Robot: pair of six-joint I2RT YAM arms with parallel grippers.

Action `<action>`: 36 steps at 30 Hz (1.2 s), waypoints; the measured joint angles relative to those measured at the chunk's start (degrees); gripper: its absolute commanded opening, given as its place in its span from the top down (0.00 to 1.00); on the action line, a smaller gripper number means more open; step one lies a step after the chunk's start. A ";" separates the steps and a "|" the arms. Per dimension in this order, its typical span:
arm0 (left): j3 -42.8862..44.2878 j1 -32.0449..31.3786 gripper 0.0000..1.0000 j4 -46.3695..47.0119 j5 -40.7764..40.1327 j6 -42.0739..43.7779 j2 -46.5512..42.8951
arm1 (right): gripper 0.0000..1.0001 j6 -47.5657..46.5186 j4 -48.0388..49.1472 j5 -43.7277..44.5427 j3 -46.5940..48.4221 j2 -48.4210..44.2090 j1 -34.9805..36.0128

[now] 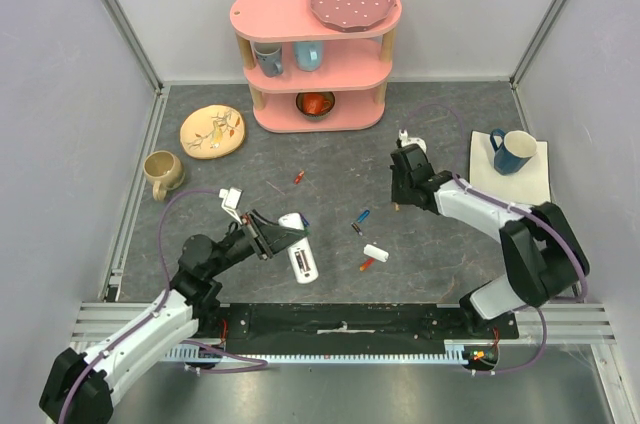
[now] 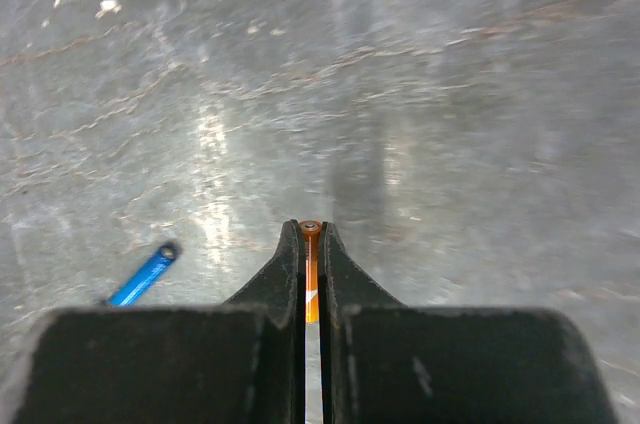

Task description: Load the batteries into the remote control

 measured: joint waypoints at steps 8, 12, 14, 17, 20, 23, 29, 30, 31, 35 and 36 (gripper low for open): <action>0.00 0.00 0.98 1.97 -0.98 0.02 5.11 | 1.00 -4.70 -5.81 15.21 2.69 -6.14 2.78; 0.00 0.00 0.98 2.95 -1.20 0.02 6.05 | 1.00 -4.57 -3.23 13.44 -1.55 -13.94 2.56; 0.00 0.00 0.98 3.06 -1.22 0.02 6.05 | 1.00 -4.90 -2.10 11.65 -2.03 -16.35 2.54; 0.00 0.00 0.98 3.08 -1.25 0.02 6.05 | 1.00 -6.47 0.63 7.87 -1.84 -16.87 2.51; 0.00 0.00 0.98 3.10 -1.29 0.00 6.08 | 1.00 -7.78 2.32 3.91 -1.84 -16.96 2.54; 0.00 0.00 0.98 3.17 -1.40 0.00 6.08 | 1.00 -8.22 4.66 0.33 -2.03 -17.55 2.54; 0.00 0.00 0.98 4.20 -2.23 0.00 6.54 | 1.00 -6.95 7.89 -4.33 -2.25 -20.24 3.80; 0.00 0.00 0.98 4.81 -2.45 0.00 6.95 | 1.00 -6.49 8.31 -4.39 -2.25 -20.92 4.98; 0.00 0.00 0.98 5.42 -2.58 0.00 7.45 | 1.00 -6.27 8.63 -4.42 -2.25 -21.44 6.21; 0.00 -0.02 0.98 8.76 -2.75 -0.31 11.30 | 1.00 -5.84 9.27 -3.93 -1.31 -22.84 13.64; 0.00 -0.02 0.98 10.01 -2.73 -0.57 12.50 | 1.00 -5.62 9.51 -3.91 -0.85 -22.84 15.30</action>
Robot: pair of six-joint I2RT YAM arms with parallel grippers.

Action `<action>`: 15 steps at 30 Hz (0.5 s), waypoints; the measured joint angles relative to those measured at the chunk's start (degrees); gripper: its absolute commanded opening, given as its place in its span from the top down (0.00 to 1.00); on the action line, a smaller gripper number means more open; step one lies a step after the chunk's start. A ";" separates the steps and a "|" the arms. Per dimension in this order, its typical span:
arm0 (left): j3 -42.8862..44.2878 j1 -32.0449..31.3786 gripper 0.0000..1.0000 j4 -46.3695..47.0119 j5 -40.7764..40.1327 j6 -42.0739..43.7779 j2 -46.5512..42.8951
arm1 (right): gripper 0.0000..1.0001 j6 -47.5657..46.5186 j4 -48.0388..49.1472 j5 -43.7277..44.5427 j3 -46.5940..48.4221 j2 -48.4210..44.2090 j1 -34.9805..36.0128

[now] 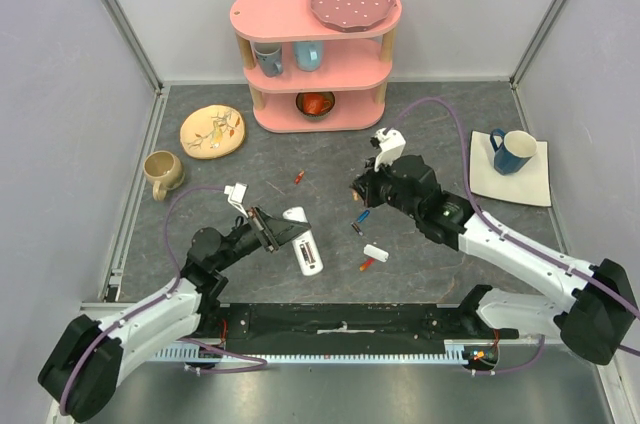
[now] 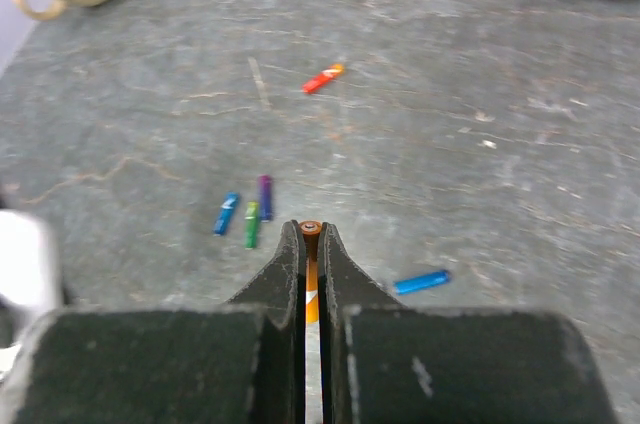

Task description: Load the batteries into the remote control

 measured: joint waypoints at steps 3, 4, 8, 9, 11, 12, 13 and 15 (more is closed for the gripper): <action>0.00 0.00 0.98 3.52 -0.02 -1.29 3.41 | 1.00 1.22 1.22 0.50 0.48 -0.26 3.58; 0.00 0.00 0.98 4.66 -0.02 -1.81 4.37 | 1.00 2.16 1.49 1.01 0.46 -0.70 4.63; 0.00 0.00 0.98 8.28 -0.37 -3.63 6.75 | 1.00 6.16 4.98 2.36 -1.33 -4.11 6.62; -0.02 0.00 0.98 8.98 -0.68 -4.02 7.17 | 1.00 7.06 5.44 2.60 -1.53 -4.90 7.13; 0.00 0.00 0.98 9.90 -1.38 -4.72 7.76 | 1.00 8.02 6.64 2.93 -1.53 -5.35 8.37; -0.02 0.00 0.98 10.29 -1.53 -5.03 8.09 | 1.00 8.31 7.23 3.13 -1.53 -5.35 9.42; 0.00 0.00 0.98 10.75 -1.57 -5.33 8.55 | 1.00 8.52 7.43 3.28 -1.55 -5.35 10.38; 0.00 0.00 0.98 11.08 -1.62 -5.95 9.38 | 1.00 8.52 8.22 3.50 -1.70 -5.35 12.59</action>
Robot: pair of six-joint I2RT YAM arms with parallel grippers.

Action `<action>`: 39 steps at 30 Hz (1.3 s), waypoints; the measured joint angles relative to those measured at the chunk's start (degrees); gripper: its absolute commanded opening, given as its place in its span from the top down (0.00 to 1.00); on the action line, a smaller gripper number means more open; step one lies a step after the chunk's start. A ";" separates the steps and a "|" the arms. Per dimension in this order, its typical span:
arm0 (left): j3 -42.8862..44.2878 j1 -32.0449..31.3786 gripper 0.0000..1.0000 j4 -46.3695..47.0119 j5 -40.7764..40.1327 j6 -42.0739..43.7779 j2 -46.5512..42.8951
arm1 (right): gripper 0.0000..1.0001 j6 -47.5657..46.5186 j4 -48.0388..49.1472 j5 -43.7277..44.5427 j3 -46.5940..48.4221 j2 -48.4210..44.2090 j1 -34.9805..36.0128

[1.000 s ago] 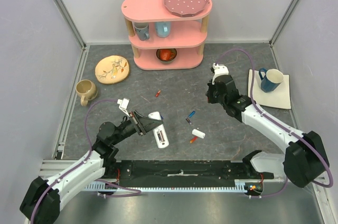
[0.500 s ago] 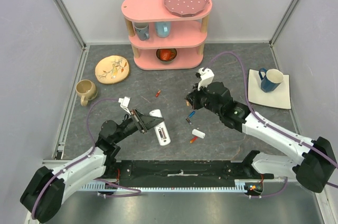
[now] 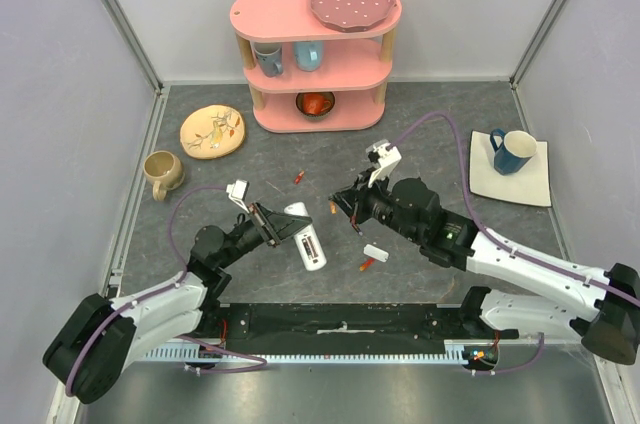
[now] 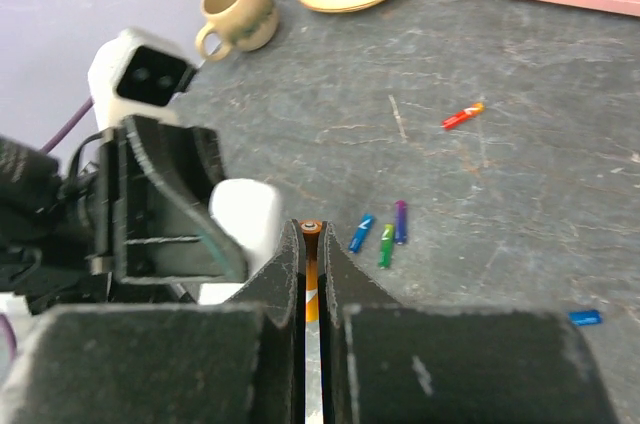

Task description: Load the batteries into the remote control

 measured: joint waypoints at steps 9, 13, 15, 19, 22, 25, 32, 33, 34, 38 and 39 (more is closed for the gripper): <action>0.00 0.00 0.98 0.17 -0.04 -3.50 4.28 | 1.00 -3.37 1.31 3.41 0.00 2.54 9.09; -0.02 0.00 0.98 0.50 -0.09 -4.22 4.61 | 1.00 -4.17 1.44 5.40 0.00 4.20 12.15; 0.00 0.00 0.98 0.94 -0.11 -4.44 4.63 | 1.00 -4.39 1.77 6.45 0.00 4.81 13.94; -0.02 0.00 0.98 1.38 -0.11 -4.50 4.63 | 1.00 -4.52 2.25 8.02 0.00 5.31 16.09; 0.00 0.00 0.98 1.55 -0.13 -4.50 4.63 | 1.00 -4.50 2.97 9.18 0.00 5.31 16.57; -0.02 0.00 0.98 1.73 -0.28 -4.50 4.63 | 1.00 -4.48 3.08 10.12 -0.04 5.31 16.87; 0.00 0.00 0.98 2.49 -1.40 -4.50 4.61 | 1.00 -3.96 4.35 11.21 -1.90 5.31 17.94; -0.02 0.00 0.98 2.49 -1.44 -4.52 4.61 | 1.00 -3.89 4.37 11.47 -2.21 5.31 18.18; 0.00 0.00 0.98 2.49 -1.46 -4.50 4.61 | 1.00 -3.85 4.46 11.72 -2.49 5.31 18.40; -0.02 0.00 0.98 2.51 -1.49 -4.50 4.61 | 1.00 -3.65 5.22 12.28 -2.95 5.35 19.08; 0.00 0.00 0.98 2.51 -1.49 -4.50 4.61 | 1.00 -3.58 5.40 12.48 -3.15 5.35 19.19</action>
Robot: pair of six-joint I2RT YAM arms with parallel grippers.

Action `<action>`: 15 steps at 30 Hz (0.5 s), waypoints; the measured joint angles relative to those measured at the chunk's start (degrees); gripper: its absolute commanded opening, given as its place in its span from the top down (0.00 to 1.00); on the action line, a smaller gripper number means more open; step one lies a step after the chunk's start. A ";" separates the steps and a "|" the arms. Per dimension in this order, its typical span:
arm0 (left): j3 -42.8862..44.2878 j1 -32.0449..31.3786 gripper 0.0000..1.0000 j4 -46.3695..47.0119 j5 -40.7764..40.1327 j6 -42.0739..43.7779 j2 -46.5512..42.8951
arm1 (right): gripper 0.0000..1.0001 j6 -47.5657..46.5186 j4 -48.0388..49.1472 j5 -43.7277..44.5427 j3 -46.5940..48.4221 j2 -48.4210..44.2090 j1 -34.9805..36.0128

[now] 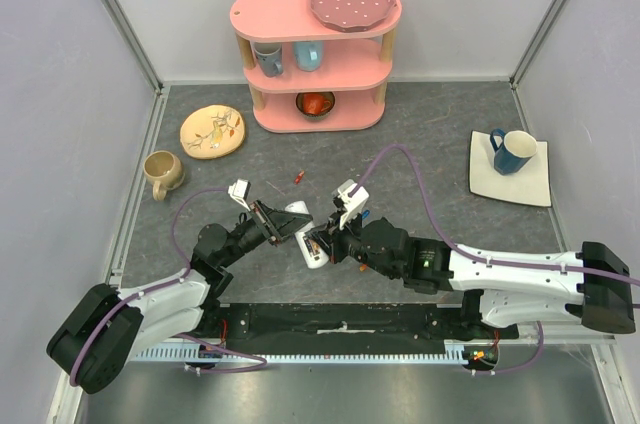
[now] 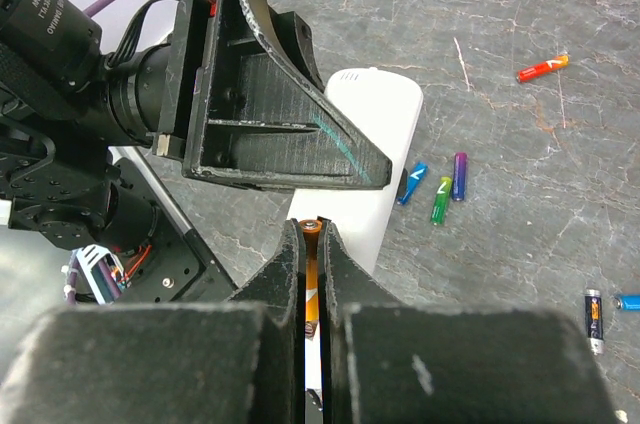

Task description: Load the batteries into the remote control

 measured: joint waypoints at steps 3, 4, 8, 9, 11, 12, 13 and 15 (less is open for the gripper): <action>0.00 0.00 0.98 0.00 -0.04 0.00 0.00 | 1.00 0.13 0.39 0.28 -0.39 0.00 0.28; 0.00 0.00 0.98 0.02 -0.04 0.00 0.00 | 1.00 0.13 0.39 0.44 -0.42 0.00 0.37; 0.00 0.00 0.98 0.00 -0.09 -0.02 0.00 | 1.00 0.15 0.46 0.74 -0.42 0.02 0.48; -0.02 0.00 0.98 0.00 -0.11 0.00 0.00 | 1.00 0.17 0.48 0.81 -0.42 0.07 0.48; -0.02 0.00 0.98 0.00 -0.15 0.00 0.00 | 1.00 0.28 0.50 0.87 -0.42 0.17 0.50; -0.02 0.00 0.98 0.00 -0.15 0.00 0.00 | 1.00 0.33 0.50 0.98 -0.42 0.26 0.52; -0.02 0.00 0.98 0.00 -0.15 -0.02 -0.02 | 1.00 0.35 0.46 1.03 -0.42 0.39 0.52; -0.02 0.00 0.98 0.00 -0.20 0.00 -0.02 | 1.00 0.37 0.35 1.03 -0.42 0.76 0.52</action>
